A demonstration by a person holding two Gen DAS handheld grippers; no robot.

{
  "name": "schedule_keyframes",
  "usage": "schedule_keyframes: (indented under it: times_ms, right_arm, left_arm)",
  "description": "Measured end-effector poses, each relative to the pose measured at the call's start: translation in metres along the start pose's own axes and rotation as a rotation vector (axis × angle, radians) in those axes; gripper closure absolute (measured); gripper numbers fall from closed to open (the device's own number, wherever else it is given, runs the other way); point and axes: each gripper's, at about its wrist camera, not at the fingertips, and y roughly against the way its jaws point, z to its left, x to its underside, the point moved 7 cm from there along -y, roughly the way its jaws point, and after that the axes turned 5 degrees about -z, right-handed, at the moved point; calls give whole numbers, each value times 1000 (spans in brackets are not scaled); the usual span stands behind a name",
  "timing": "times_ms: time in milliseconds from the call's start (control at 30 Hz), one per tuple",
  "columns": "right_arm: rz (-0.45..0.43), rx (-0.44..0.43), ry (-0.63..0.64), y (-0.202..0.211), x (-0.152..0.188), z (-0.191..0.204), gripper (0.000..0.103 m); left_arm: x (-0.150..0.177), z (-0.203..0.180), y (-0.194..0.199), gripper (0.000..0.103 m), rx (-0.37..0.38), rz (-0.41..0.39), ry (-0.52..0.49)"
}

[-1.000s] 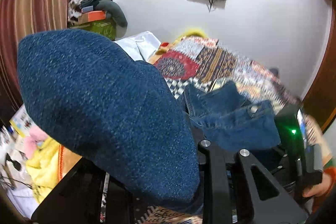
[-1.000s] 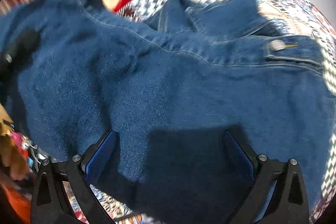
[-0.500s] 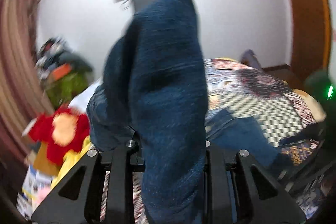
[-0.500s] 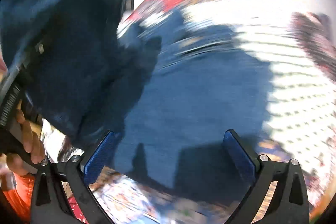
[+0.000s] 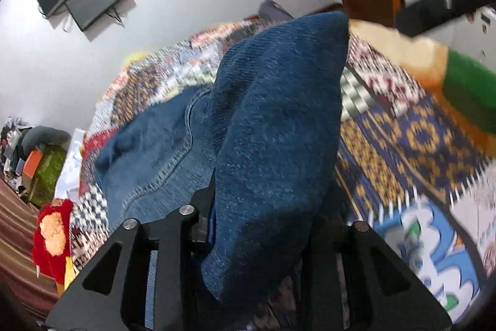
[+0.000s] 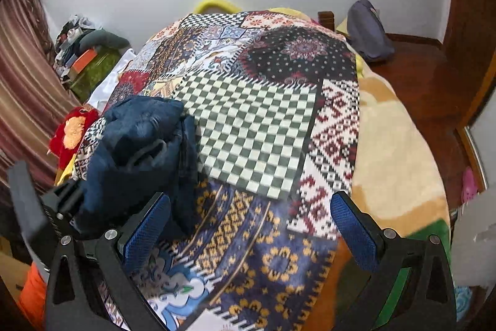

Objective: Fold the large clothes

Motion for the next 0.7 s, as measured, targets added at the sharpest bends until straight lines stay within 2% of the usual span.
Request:
schedule_keyframes:
  times_ms: [100,167,267,367,500,567,633,700]
  right_arm:
    - [5,-21,22,0,6,11,0]
    - [3,-47,31,0,7,20,0]
    - [3,-100,48,-1,2,42,0]
    - [-4,-137,90,-2,-3,68,0]
    - [-2,-187,162,-13,-6,108,0]
    - [21,-208,184,-26,-3,126,0]
    - [60,-226,201,-43,3,139,0]
    - [115,-216,230,-61,13,143,0]
  left_arm:
    - [17,-3,11,55,68,31,41]
    - [23,1,23,36,115,33,71]
    - [28,10,43,24,158,27,151]
    - [34,31,62,20,164,14,230]
    - [45,81,87,15,83,-11,335]
    - [50,105,91,6,29,-20,376]
    - [61,126,91,6,-24,-8,423]
    - [74,140,83,6,-37,32,465]
